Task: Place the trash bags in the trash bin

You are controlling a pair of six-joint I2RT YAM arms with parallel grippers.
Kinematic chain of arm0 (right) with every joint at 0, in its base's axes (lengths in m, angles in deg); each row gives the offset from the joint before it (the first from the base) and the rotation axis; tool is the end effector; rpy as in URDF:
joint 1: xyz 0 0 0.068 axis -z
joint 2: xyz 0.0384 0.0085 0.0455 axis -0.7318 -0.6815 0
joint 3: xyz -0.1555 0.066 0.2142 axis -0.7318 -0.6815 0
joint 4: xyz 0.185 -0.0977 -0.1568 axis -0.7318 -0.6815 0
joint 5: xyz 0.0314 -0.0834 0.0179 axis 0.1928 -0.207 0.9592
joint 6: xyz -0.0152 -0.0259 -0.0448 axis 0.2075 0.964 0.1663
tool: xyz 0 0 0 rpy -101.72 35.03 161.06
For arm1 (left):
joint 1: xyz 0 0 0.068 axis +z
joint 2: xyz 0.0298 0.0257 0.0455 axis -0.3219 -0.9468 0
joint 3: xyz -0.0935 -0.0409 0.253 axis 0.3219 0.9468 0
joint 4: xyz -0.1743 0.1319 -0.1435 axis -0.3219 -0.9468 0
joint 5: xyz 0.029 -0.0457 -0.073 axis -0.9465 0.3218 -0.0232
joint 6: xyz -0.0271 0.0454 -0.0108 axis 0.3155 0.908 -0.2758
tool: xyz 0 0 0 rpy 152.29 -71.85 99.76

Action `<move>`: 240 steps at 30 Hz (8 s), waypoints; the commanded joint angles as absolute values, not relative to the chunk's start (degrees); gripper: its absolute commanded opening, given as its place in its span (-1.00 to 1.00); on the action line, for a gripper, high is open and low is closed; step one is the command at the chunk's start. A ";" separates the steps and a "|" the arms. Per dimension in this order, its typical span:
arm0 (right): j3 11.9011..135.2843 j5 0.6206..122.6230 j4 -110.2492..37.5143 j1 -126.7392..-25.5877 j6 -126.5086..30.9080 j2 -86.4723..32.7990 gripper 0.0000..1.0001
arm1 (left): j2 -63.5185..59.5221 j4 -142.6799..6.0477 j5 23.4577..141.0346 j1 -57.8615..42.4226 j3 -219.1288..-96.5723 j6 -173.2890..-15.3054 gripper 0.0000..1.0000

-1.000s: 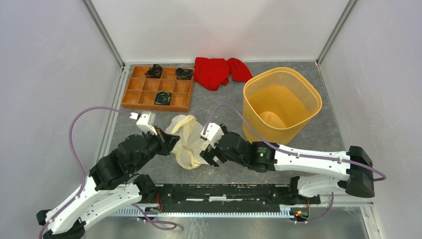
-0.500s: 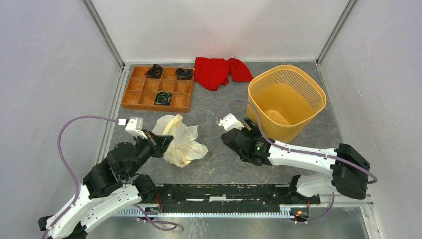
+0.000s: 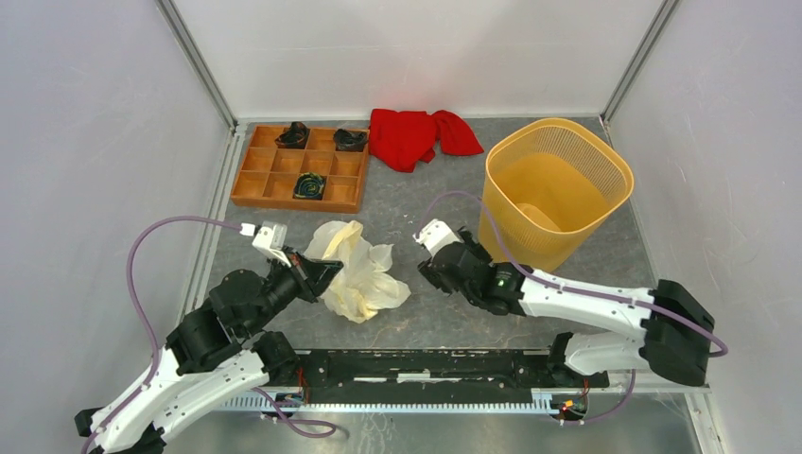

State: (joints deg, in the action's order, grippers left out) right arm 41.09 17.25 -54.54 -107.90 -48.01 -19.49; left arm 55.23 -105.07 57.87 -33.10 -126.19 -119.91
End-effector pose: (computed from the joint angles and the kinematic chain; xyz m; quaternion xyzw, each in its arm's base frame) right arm 0.1423 0.2116 0.2160 -0.3054 0.8431 -0.0611 0.4383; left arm 0.0563 -0.0559 0.3213 0.0113 0.7761 -0.3576 0.5192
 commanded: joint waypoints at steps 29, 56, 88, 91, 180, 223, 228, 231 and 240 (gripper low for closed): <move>31.45 55.80 -10.63 -115.37 -63.99 -17.25 0.01 | 54.27 -81.63 77.36 -33.16 -120.59 -112.04 -0.96; 44.37 40.20 -33.24 -107.99 -61.99 -14.81 -1.00 | 51.16 -102.80 43.13 -33.25 -119.78 -133.30 -0.96; 55.06 39.42 -37.58 -111.50 -45.73 -6.63 -0.99 | 49.50 -111.77 30.28 -33.25 -145.65 -120.33 -0.96; 45.40 36.70 -33.63 -111.42 -44.46 -3.75 -0.99 | 51.21 -111.93 36.02 -33.25 -135.07 -125.08 -0.96; 62.05 34.73 -40.30 -90.84 -52.17 -22.73 -1.00 | 22.82 -97.03 70.35 -6.62 -139.32 -110.86 0.60; 79.77 65.64 -23.83 -87.12 -41.44 -10.85 -0.98 | 24.27 -73.28 89.04 1.91 -165.36 -114.46 -0.96; 48.89 64.92 -16.18 -87.09 -43.85 -6.46 -0.99 | 30.32 -90.32 74.34 1.98 -136.83 -122.82 -0.96; 43.83 69.02 -24.79 -87.20 -47.15 -13.12 -0.99 | 30.14 -95.46 77.62 1.99 -123.20 -126.36 -0.96; 70.74 67.37 -40.07 -87.66 -43.51 -15.76 -0.99 | 29.41 -90.18 80.72 1.99 -143.23 -120.89 -0.96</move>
State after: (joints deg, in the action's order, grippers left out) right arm 44.83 67.56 -39.15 -87.44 -47.75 -18.46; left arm 34.05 -98.67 80.12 1.79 -117.93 -126.79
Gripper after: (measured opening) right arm 0.006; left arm 0.029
